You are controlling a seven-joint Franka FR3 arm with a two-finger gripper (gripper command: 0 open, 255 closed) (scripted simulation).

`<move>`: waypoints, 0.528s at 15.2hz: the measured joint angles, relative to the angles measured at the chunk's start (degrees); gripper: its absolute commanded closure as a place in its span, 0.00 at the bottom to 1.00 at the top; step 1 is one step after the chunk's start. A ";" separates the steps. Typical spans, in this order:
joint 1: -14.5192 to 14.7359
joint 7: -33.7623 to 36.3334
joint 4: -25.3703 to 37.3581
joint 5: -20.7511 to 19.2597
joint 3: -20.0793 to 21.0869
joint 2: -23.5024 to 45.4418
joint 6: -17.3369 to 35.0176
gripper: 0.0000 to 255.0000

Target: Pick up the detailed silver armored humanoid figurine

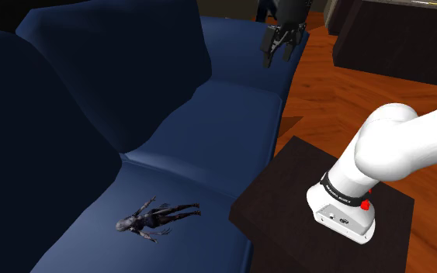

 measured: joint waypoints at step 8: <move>3.87 -3.23 -1.52 1.38 2.33 9.04 9.76 0.00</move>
